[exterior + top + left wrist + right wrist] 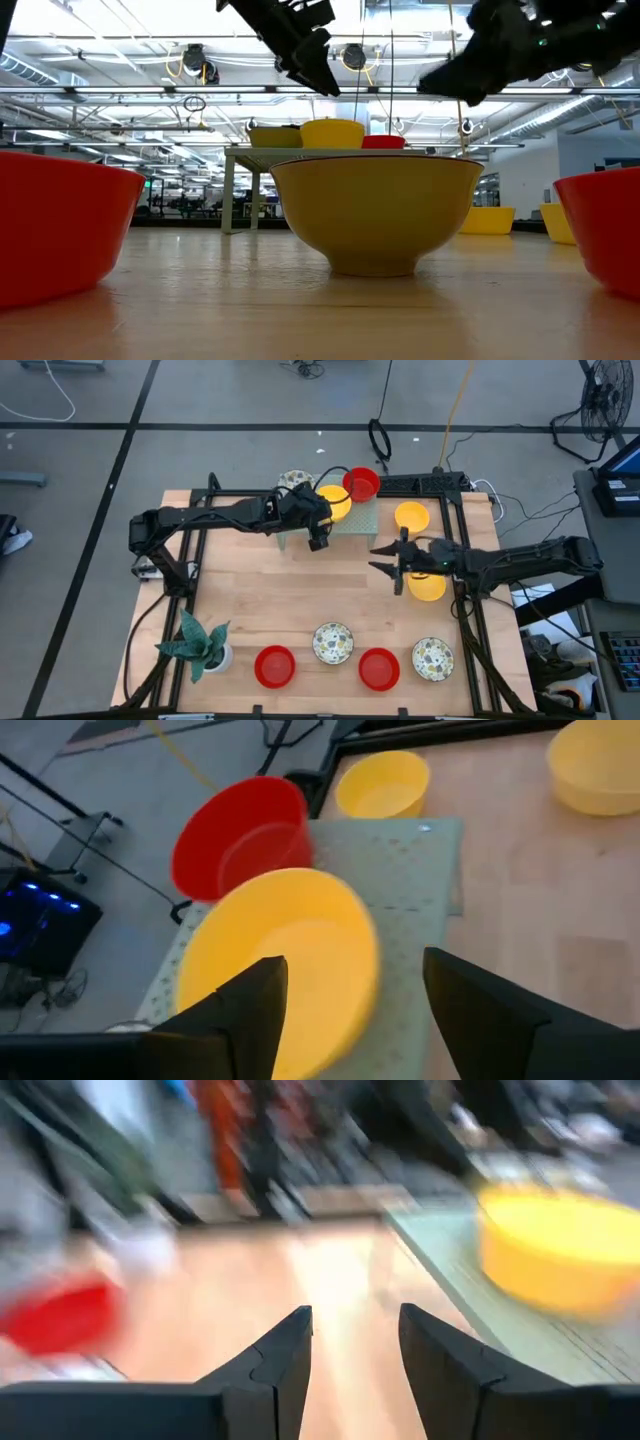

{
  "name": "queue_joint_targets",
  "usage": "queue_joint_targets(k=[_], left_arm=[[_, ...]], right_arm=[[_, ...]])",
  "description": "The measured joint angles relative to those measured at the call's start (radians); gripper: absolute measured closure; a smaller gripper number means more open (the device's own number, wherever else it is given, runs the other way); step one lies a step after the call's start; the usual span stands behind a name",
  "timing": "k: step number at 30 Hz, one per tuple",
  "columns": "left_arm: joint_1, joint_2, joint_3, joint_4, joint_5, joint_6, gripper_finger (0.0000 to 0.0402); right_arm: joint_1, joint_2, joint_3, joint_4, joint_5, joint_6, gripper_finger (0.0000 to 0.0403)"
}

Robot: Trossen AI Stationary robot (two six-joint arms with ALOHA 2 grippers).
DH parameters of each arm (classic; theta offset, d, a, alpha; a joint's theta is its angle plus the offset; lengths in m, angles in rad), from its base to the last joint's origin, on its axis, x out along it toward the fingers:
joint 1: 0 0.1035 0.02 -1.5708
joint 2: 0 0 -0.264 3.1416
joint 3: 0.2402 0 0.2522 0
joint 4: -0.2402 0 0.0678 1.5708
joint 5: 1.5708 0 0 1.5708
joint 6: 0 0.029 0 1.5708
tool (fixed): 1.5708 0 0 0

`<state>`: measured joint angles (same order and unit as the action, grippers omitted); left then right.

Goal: Pick & Place Mini bowls
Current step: Stack the red bowl on top of the other red bowl on the shelf

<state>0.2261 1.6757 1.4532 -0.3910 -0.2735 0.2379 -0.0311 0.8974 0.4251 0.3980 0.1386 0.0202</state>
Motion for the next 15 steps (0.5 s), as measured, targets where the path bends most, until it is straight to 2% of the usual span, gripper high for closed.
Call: queue_joint_targets(k=[3,5,10,13,15], left_arm=[[-0.027,-0.005,0.000,-0.003,0.000,-0.034,0.0163],[-0.045,-0.015,0.000,-0.007,0.000,-0.046,0.0163],[-0.085,-0.030,0.000,-0.033,0.001,-0.120,0.0162],[-0.105,-0.038,0.000,-0.052,0.001,-0.156,0.0162],[-0.119,-0.040,0.001,-0.072,0.002,-0.170,0.0162]], right_arm=[[0.041,0.016,0.109,-0.285,0.155,-0.013,0.0263],[0.072,0.027,0.172,-0.423,0.205,-0.003,0.0263],[0.174,0.073,0.256,-0.570,0.197,0.079,0.0263],[0.248,0.115,0.271,-0.606,0.193,0.162,0.0263],[0.294,0.147,0.277,-0.613,0.154,0.228,0.0263]])
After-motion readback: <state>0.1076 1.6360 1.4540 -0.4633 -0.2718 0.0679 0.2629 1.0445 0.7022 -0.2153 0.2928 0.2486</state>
